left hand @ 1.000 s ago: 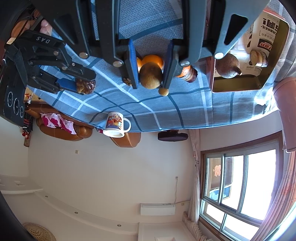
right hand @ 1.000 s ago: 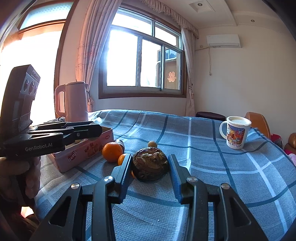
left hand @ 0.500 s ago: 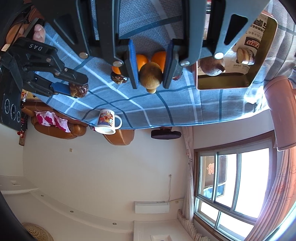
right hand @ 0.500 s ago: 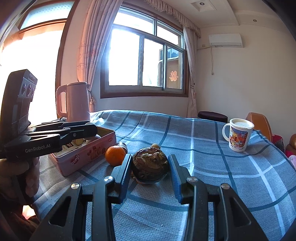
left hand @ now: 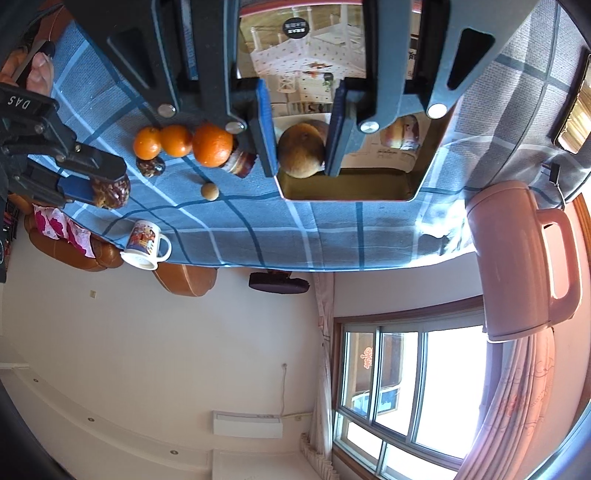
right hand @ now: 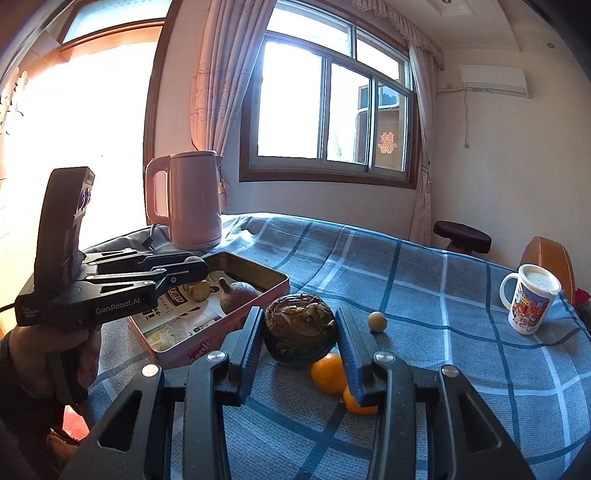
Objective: Organize fruits
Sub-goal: 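Carry the kiwi over the tin box while the right tool carries the dried fruit there, then open the left tool to drop the kiwi in the tin while the right releases the dried fruit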
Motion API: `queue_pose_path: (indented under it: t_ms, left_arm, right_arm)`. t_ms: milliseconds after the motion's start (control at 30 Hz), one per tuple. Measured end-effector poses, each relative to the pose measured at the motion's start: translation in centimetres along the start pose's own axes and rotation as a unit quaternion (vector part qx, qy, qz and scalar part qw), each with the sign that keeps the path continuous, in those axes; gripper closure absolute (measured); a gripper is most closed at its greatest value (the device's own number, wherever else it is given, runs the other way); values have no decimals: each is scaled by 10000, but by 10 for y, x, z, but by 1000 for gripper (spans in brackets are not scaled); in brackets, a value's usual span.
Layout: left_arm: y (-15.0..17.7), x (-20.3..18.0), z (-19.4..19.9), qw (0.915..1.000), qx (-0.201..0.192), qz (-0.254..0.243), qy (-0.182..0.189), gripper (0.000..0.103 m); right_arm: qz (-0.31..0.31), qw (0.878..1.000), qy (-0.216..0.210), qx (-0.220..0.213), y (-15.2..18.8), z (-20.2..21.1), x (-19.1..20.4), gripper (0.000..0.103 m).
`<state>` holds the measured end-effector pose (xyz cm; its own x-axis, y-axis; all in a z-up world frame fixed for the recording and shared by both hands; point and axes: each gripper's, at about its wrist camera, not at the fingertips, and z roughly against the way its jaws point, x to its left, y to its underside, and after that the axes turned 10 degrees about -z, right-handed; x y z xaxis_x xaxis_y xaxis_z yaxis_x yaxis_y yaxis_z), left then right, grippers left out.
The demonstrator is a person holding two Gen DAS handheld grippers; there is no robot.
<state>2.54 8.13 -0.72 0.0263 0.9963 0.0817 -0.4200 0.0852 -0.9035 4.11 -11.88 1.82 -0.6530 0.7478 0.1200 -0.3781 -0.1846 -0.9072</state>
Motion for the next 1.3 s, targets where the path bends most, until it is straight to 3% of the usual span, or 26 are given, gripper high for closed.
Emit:
queue_pose_path:
  t_ms: [300,567,1167,1300]
  left_arm:
    - [12,35,-3,9991,308,213,-184,76]
    - [16,52,-5,9983,488,293,-131,76]
    - [20,60,-12,9966,770,276,-121,75]
    - [19,59,-11,9968,739,243,-188,68]
  right_arm:
    - [212,9984,-343,405,-10,-40,37,62]
    - [591,9946,-504,692,-14,-75,75,61]
    - [644,9891,-611,1178,5,-107,98,61]
    - [638,9885,-591,1236,7,-111,100,61]
